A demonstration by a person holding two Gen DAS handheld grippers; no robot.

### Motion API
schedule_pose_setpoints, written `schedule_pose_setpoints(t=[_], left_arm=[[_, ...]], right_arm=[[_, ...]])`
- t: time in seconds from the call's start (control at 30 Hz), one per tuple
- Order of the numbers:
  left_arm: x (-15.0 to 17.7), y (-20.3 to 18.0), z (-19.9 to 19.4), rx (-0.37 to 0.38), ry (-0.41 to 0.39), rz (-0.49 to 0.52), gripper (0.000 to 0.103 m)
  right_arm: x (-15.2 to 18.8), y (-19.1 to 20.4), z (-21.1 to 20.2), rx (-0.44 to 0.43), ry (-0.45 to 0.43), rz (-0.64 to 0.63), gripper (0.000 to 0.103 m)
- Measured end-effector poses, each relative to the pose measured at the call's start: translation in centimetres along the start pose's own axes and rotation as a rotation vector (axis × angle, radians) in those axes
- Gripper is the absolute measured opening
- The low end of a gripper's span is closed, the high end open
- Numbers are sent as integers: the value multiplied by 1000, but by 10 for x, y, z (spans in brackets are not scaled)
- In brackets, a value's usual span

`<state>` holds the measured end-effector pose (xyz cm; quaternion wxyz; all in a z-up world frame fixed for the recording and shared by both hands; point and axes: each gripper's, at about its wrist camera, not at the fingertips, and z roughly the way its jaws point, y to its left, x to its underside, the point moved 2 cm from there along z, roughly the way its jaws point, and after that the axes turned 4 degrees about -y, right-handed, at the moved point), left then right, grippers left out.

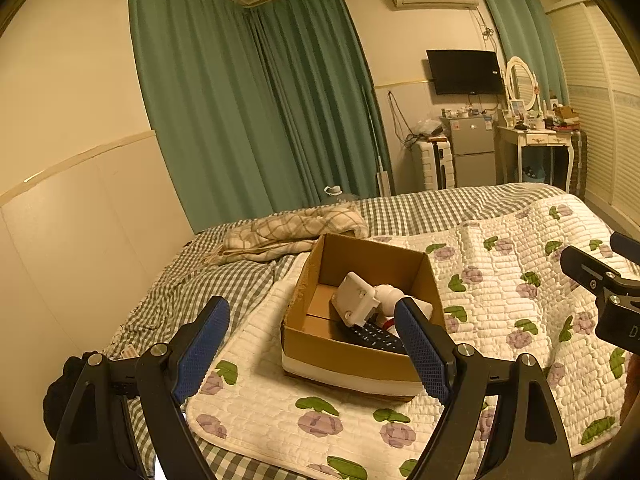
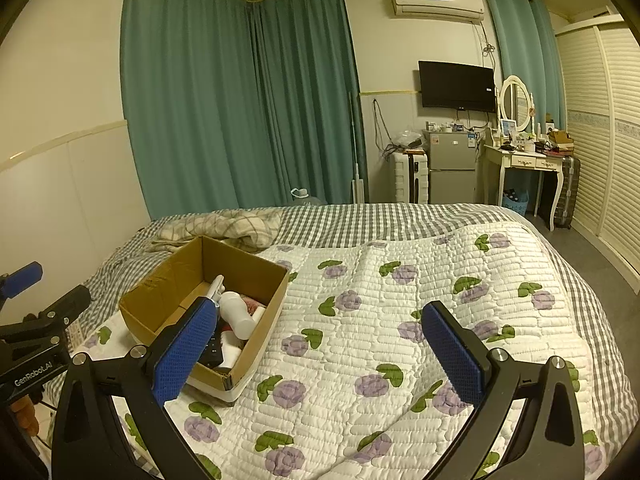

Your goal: Organize rigid objects

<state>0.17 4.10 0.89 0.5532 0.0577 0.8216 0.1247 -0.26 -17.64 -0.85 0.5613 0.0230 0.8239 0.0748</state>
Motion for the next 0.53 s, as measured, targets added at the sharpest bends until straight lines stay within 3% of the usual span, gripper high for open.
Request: schedule_pose_setpoints(t=[0.4,0.53], left_arm=[[2,3,-3,-21,-12,-22,88],[4,4,-2,8,-4,-32,88]], right_arm=[[1,-1,0,-2,2,-3,103],[2,-1,0,-2,3,-3,103]])
